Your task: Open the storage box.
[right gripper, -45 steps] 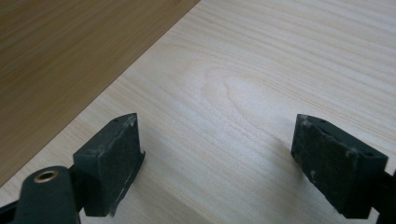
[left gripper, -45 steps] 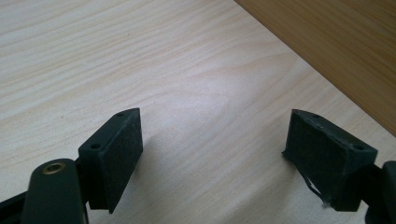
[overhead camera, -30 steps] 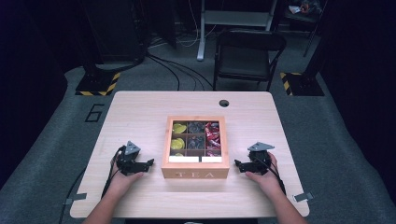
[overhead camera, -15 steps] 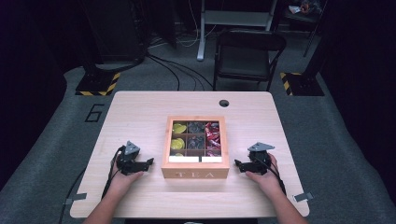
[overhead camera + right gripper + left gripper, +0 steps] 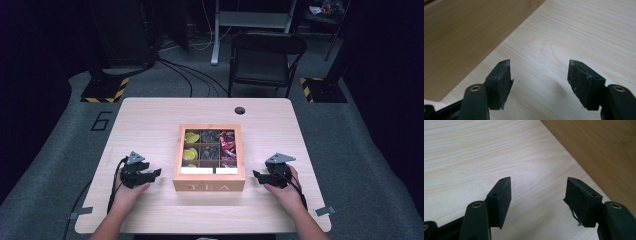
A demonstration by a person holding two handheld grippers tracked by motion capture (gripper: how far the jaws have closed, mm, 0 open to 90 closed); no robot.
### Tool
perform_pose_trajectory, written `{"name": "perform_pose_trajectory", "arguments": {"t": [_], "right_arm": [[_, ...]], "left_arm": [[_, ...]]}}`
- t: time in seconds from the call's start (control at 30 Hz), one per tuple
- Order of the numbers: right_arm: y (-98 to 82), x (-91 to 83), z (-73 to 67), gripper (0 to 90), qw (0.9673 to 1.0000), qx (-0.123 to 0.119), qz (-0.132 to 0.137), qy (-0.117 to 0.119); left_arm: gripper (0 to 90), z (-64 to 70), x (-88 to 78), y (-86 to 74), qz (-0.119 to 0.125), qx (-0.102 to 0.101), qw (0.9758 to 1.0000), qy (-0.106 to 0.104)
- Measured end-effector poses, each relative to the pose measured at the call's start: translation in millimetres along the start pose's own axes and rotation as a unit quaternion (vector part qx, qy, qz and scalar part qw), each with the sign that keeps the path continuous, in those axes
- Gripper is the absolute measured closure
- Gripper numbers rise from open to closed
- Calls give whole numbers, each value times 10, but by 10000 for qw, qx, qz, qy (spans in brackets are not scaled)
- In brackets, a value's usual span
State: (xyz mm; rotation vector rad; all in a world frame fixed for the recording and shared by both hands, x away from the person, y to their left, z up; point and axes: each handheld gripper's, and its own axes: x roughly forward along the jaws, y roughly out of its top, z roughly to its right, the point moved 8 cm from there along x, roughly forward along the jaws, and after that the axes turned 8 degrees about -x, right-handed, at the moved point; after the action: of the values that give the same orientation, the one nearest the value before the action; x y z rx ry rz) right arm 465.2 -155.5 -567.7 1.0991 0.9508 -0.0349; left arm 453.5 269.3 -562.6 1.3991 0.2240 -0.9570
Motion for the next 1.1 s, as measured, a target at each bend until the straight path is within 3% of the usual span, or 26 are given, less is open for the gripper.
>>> {"name": "perform_pose_trajectory", "arguments": {"t": [0.13, 0.3, 0.43, 0.5, 0.63, 0.73, 0.93, 1.1], "right_arm": [[55, -23, -64, 362, 9999, -133, 11, 50], [125, -88, -144, 387, 9998, -124, 79, 161], [198, -191, -178, 408, 9994, -208, 152, 240], [238, -250, -214, 419, 9991, -140, 217, 347], [312, -361, -273, 434, 9981, -105, 386, 463], [364, -447, -295, 418, 9977, -218, 521, 381], [379, -557, -369, 425, 9970, -231, 546, 499], [357, -614, -389, 417, 9970, -280, 618, 378]], "left_arm": [[363, 70, -99, 33, 97, 65, 9999, -65], [339, 117, -178, 101, 231, 91, 9997, -36], [342, 143, -235, 144, 262, 98, 9996, -63], [364, 155, -267, 151, 205, 105, 9997, -124], [387, 200, -321, 154, 171, 288, 9994, -119], [401, 253, -374, 155, 160, 388, 9990, -167], [462, 354, -459, 136, 84, 366, 9987, -343], [479, 431, -512, 118, 33, 588, 9974, -411]]}}
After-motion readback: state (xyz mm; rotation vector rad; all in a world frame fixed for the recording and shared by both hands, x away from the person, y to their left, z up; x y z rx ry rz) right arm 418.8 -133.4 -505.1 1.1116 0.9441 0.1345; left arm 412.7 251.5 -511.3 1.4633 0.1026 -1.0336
